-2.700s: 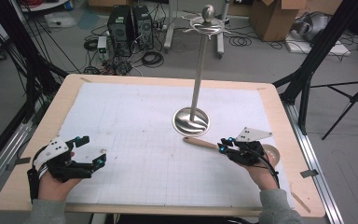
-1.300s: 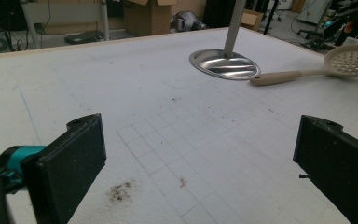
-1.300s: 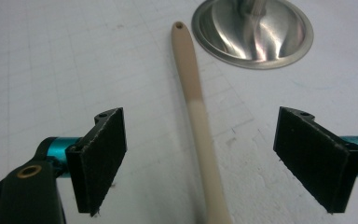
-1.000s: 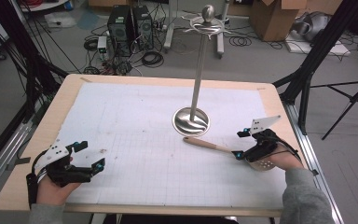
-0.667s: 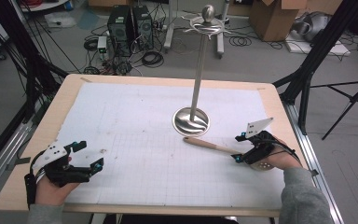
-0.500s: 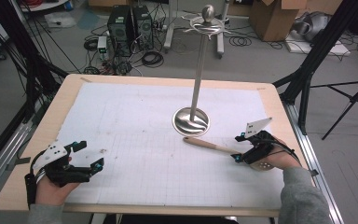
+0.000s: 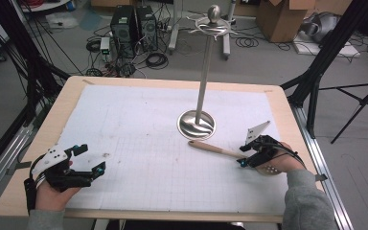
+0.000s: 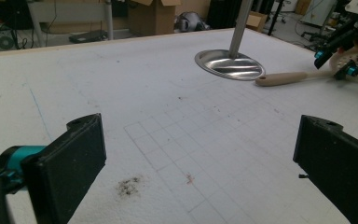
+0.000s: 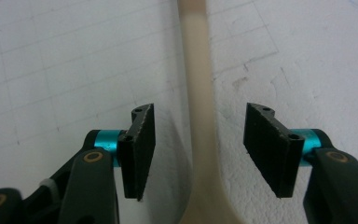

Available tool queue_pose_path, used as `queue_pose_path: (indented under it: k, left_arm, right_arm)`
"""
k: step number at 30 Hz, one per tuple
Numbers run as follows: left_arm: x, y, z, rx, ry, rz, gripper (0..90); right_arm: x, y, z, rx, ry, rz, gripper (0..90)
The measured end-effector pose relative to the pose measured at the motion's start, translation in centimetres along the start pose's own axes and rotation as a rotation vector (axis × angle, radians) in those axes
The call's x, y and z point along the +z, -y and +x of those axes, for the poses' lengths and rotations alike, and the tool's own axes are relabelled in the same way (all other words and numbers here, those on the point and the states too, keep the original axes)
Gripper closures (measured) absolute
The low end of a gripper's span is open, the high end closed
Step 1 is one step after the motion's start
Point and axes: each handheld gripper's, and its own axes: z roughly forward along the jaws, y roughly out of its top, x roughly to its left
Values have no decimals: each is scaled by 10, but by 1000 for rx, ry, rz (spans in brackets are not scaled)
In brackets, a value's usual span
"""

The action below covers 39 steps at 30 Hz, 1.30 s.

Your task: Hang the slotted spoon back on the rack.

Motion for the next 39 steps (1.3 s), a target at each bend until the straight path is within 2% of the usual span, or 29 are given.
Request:
queue_pose_path:
  k: [6,13,18,24,31,33,34,35,36,39]
  left_arm:
    - [2,1,-1,0,4,8,27]
    - [2,1,0,-2,2,7,27]
    - [4,2,0,-6,2,13,27]
    - [5,2,-1,-5,5,11,27]
    - [5,2,-1,-7,3,10,27]
    - [5,2,-1,-8,1,10,27]
    - [5,2,-1,-7,-1,12,28]
    - [5,2,-1,-7,-1,12,27]
    - [5,2,-1,-5,0,11,27]
    - [4,0,-2,-2,0,6,28]
  right_arm:
    - [2,0,1,9,-9,10,510]
    - [2,0,-1,12,20,19,574]
    - [4,-1,0,5,33,55,628]
    - [4,-1,2,-4,5,59,747]
    - [4,-2,4,-17,13,65,776]
    - [4,-3,4,-4,10,65,778]
    - [4,-3,4,22,8,67,780]
    - [4,-3,4,22,8,67,780]
    - [4,-3,5,50,-18,66,781]
    - [4,-5,9,31,-30,71,781]
